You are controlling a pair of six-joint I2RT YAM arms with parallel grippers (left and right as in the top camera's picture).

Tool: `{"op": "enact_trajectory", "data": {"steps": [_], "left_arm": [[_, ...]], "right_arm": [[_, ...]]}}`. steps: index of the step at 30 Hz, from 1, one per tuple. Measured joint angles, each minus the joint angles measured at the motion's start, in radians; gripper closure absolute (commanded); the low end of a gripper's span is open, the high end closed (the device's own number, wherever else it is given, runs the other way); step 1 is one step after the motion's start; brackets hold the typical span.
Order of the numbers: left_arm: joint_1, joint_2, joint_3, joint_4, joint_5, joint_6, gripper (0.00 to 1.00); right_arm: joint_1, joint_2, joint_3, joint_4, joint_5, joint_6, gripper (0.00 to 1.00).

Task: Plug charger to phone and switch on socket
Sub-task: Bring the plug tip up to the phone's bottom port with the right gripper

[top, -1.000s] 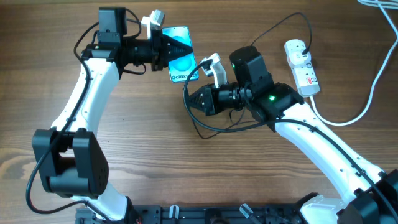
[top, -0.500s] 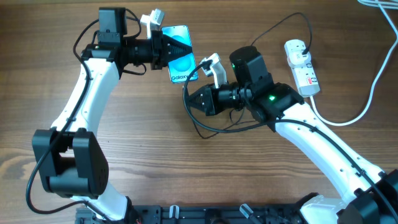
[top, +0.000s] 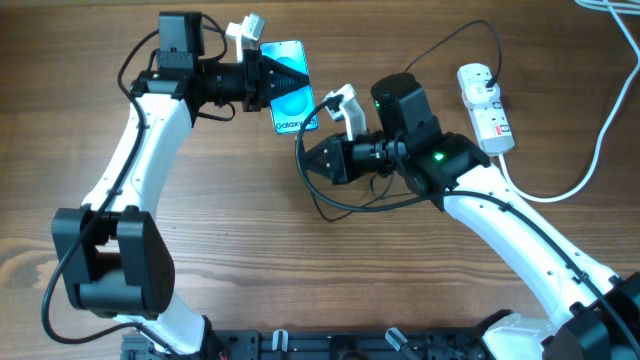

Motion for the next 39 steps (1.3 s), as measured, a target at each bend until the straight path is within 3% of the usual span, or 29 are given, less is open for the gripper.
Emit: {"op": "enact_trajectory", "data": {"steps": [39], "left_arm": [[0.000, 0.000, 0.000, 0.000, 0.032, 0.047, 0.96]], "right_arm": [[0.000, 0.000, 0.000, 0.015, 0.014, 0.001, 0.96]]}}
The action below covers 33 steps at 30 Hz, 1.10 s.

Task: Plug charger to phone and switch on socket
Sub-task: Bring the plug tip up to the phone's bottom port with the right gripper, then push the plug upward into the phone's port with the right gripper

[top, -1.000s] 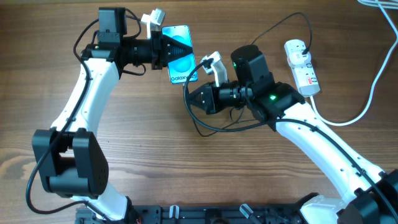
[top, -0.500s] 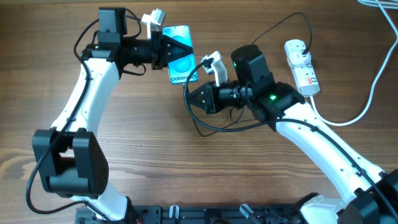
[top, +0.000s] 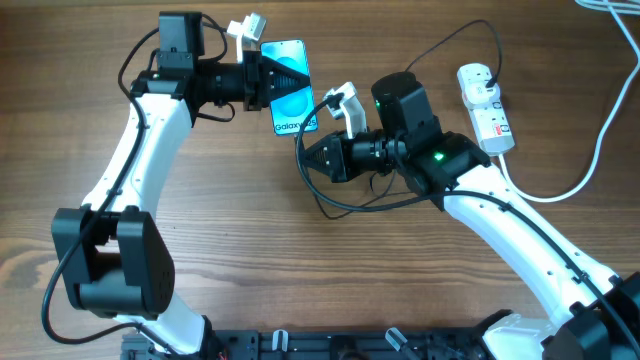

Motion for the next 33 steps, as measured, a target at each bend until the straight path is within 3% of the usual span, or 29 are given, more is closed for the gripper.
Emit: {"op": "enact_trajectory", "data": {"steps": [33], "left_arm": [[0.000, 0.000, 0.000, 0.042, -0.018, -0.024, 0.96]], "right_arm": [[0.000, 0.000, 0.000, -0.004, 0.000, 0.000, 0.96]]}}
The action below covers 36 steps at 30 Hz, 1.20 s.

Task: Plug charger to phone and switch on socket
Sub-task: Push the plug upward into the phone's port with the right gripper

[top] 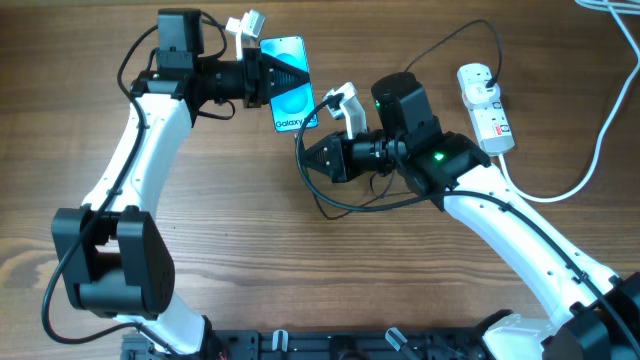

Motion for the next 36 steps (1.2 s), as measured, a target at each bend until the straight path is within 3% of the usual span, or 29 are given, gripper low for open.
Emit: {"op": "enact_trajectory", "data": {"steps": [36], "left_arm": [[0.000, 0.000, 0.000, 0.000, -0.010, 0.000, 0.96]], "right_arm": [[0.000, 0.000, 0.000, 0.026, 0.028, 0.034, 0.96]]}}
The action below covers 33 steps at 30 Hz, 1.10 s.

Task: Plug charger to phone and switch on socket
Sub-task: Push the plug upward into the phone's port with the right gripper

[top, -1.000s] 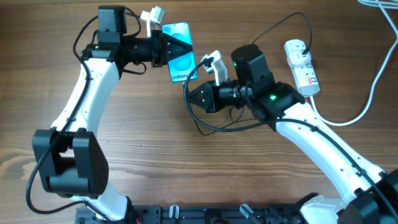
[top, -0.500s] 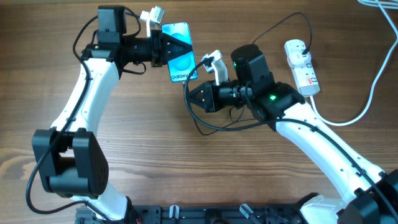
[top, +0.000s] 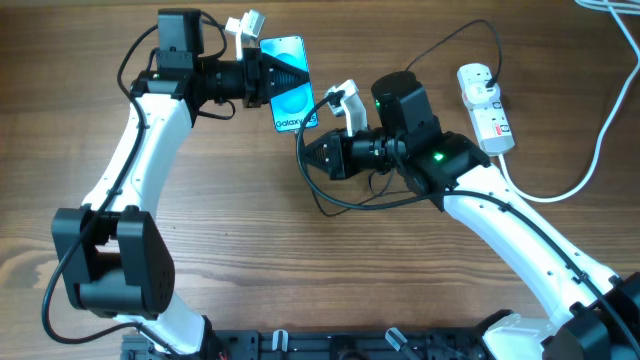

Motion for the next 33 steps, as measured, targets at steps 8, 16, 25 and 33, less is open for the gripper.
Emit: {"op": "enact_trajectory", "data": {"steps": [8, 16, 25, 33], "left_arm": [[0.004, 0.000, 0.000, -0.001, -0.006, 0.000, 0.96], [0.005, 0.000, 0.000, 0.000, -0.021, 0.000, 0.96], [0.003, 0.000, 0.002, 0.003, -0.037, -0.003, 0.96], [0.004, 0.000, 0.007, -0.019, -0.042, 0.008, 0.96]], "right_arm": [[0.004, 0.000, 0.000, 0.026, 0.011, 0.051, 0.96], [0.009, 0.000, 0.000, 0.040, 0.036, 0.090, 0.95], [0.010, 0.000, -0.011, 0.071, 0.047, 0.111, 0.95], [0.016, 0.000, -0.024, 0.101, 0.054, 0.120, 0.95]]}}
